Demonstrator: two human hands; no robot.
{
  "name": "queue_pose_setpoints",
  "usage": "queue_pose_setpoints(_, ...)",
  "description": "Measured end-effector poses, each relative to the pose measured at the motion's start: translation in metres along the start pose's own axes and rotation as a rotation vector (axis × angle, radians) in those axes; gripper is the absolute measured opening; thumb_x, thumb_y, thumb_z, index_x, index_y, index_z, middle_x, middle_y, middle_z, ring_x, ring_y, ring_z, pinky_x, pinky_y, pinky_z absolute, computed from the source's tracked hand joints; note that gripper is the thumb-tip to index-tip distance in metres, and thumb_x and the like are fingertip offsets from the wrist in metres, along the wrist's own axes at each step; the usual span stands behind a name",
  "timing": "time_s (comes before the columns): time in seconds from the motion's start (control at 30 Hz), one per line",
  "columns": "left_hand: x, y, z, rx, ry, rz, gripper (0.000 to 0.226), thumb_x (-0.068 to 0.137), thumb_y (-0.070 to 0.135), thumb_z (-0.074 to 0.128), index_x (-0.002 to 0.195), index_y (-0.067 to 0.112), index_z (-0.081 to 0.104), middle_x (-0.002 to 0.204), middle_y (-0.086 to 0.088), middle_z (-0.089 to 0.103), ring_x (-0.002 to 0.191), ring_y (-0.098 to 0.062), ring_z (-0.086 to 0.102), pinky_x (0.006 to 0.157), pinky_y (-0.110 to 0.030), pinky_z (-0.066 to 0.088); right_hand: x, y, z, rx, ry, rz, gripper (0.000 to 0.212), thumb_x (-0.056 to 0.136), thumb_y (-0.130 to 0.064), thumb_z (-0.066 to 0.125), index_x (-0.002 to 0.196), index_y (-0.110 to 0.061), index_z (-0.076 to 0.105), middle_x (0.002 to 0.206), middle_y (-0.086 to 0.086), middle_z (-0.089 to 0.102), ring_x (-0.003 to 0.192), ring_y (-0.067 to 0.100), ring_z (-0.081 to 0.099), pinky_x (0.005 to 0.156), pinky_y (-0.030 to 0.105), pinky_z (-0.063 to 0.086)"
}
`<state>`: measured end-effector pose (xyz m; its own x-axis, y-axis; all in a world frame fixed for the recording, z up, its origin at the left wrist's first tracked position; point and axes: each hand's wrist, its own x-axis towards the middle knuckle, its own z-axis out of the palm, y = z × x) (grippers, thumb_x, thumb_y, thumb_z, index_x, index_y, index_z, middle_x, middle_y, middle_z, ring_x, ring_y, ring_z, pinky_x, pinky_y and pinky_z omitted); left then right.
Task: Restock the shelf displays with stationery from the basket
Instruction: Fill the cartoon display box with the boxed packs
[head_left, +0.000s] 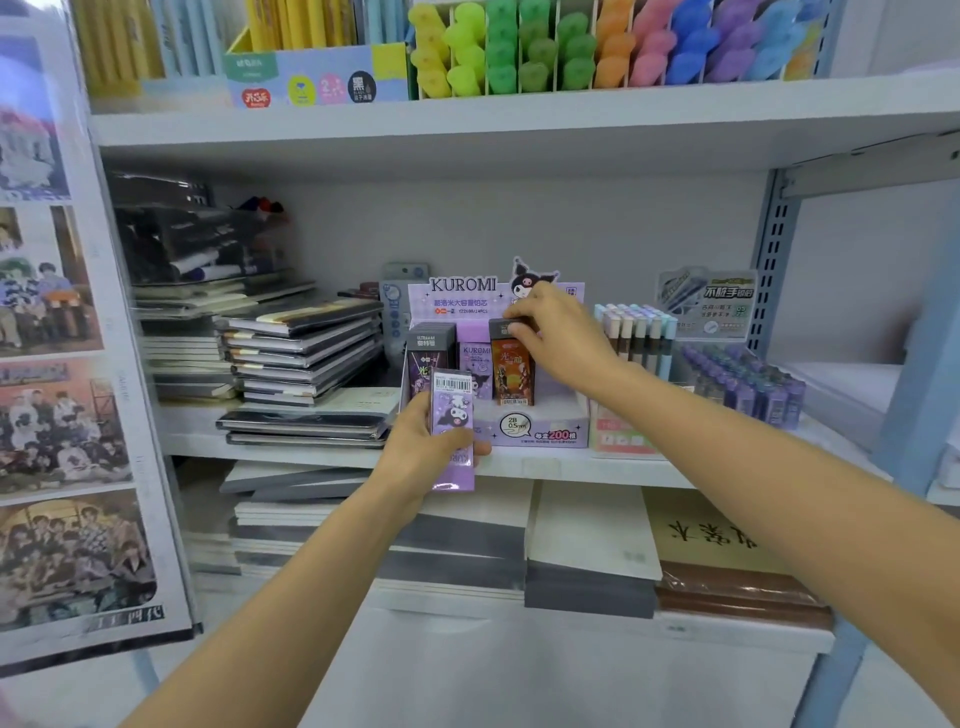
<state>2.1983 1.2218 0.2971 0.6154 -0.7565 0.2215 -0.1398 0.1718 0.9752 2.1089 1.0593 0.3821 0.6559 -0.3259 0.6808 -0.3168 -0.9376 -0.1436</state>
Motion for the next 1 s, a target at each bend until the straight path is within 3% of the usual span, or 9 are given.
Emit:
queue_pose_setpoints(0.1, -0.001, 0.0, 0.0, 0.007, -0.013, -0.008, 0.038, 0.091, -0.009, 0.055, 0.125, 0.008, 0.052, 0.11, -0.012, 0.068, 0.078, -0.018, 0.074, 0.061, -0.024, 0.057, -0.003, 0.0, -0.003, -0.051, 0.027, 0.029, 0.028, 0.099, -0.015, 0.047, 0.122, -0.013, 0.063, 0.114, 0.008, 0.06, 0.103, 0.026, 0.057, 0.084, 0.038, 0.047)
queue_pose_setpoints(0.2, 0.0, -0.001, 0.0, 0.009, -0.013, -0.012, 0.038, 0.091, -0.008, 0.056, 0.125, 0.009, 0.052, 0.11, -0.01, 0.069, 0.079, -0.018, 0.074, 0.06, -0.023, 0.056, -0.004, 0.001, -0.008, -0.064, 0.061, 0.043, 0.018, 0.096, -0.011, 0.051, 0.11, -0.015, 0.061, 0.107, 0.006, 0.067, 0.096, 0.027, 0.061, 0.079, 0.039, 0.051)
queue_pose_setpoints(0.33, 0.0, 0.001, 0.001, 0.004, -0.002, -0.029, 0.038, 0.091, -0.007, 0.057, 0.125, 0.01, 0.052, 0.106, -0.009, 0.069, 0.079, -0.018, 0.074, 0.059, -0.025, 0.056, -0.005, 0.0, -0.004, -0.124, 0.015, 0.037, 0.019, 0.095, -0.014, 0.055, 0.109, -0.012, 0.068, 0.115, 0.007, 0.06, 0.107, 0.025, 0.055, 0.081, 0.034, 0.045)
queue_pose_setpoints(0.47, -0.004, 0.005, 0.001, 0.028, -0.019, -0.004, 0.039, 0.091, -0.005, 0.058, 0.125, 0.015, 0.051, 0.111, -0.011, 0.069, 0.085, -0.02, 0.074, 0.082, -0.04, 0.058, -0.009, 0.003, -0.006, -0.122, -0.055, 0.031, 0.029, 0.095, -0.02, 0.057, 0.122, -0.012, 0.065, 0.123, 0.007, 0.052, 0.116, 0.023, 0.047, 0.088, 0.032, 0.04)
queue_pose_setpoints(0.57, -0.008, 0.009, 0.0, 0.058, -0.047, 0.046, 0.042, 0.091, -0.004, 0.059, 0.125, 0.019, 0.052, 0.112, -0.008, 0.07, 0.088, -0.022, 0.073, 0.09, -0.044, 0.055, -0.018, -0.002, -0.013, 0.18, 0.013, 0.033, 0.032, 0.095, -0.026, 0.058, 0.125, -0.016, 0.06, 0.127, 0.002, 0.05, 0.114, 0.014, 0.05, 0.096, 0.024, 0.043)
queue_pose_setpoints(0.67, -0.013, 0.014, 0.002, 0.074, -0.092, 0.083, 0.038, 0.089, -0.003, 0.063, 0.119, 0.02, 0.056, 0.102, -0.008, 0.073, 0.088, -0.025, 0.073, 0.086, -0.043, 0.056, -0.032, -0.017, -0.015, 0.572, -0.048, 0.073, 0.033, 0.095, -0.029, 0.059, 0.127, -0.019, 0.057, 0.125, -0.003, 0.056, 0.103, 0.006, 0.056, 0.079, 0.005, 0.043)
queue_pose_setpoints(0.8, -0.02, 0.021, 0.008, 0.062, -0.166, 0.085, 0.037, 0.086, -0.003, 0.067, 0.116, 0.016, 0.057, 0.098, -0.011, 0.073, 0.086, -0.03, 0.073, 0.077, -0.039, 0.059, -0.046, -0.026, -0.014, 0.756, -0.213, 0.091, 0.033, 0.091, -0.019, 0.065, 0.124, -0.017, 0.06, 0.104, 0.002, 0.067, 0.093, 0.011, 0.063, 0.083, 0.02, 0.054)
queue_pose_setpoints(0.9, -0.022, 0.028, 0.007, 0.041, -0.095, 0.02, 0.043, 0.081, 0.002, 0.073, 0.118, 0.011, 0.053, 0.09, -0.008, 0.076, 0.076, -0.025, 0.074, 0.063, -0.029, 0.058, -0.05, -0.025, -0.017, 0.83, -0.112, 0.148, 0.025, 0.091, -0.009, 0.063, 0.116, -0.013, 0.066, 0.098, 0.006, 0.067, 0.088, 0.015, 0.062, 0.08, 0.026, 0.056)
queue_pose_setpoints(1.0, -0.022, 0.033, 0.0, 0.016, -0.008, -0.048, 0.044, 0.08, 0.011, 0.076, 0.119, 0.007, 0.057, 0.098, -0.011, 0.074, 0.08, -0.023, 0.074, 0.073, -0.03, 0.06, -0.056, -0.018, -0.021, 0.906, 0.026, 0.22, 0.023, 0.094, -0.006, 0.057, 0.114, -0.015, 0.066, 0.098, -0.001, 0.063, 0.098, 0.021, 0.063, 0.08, 0.028, 0.058)
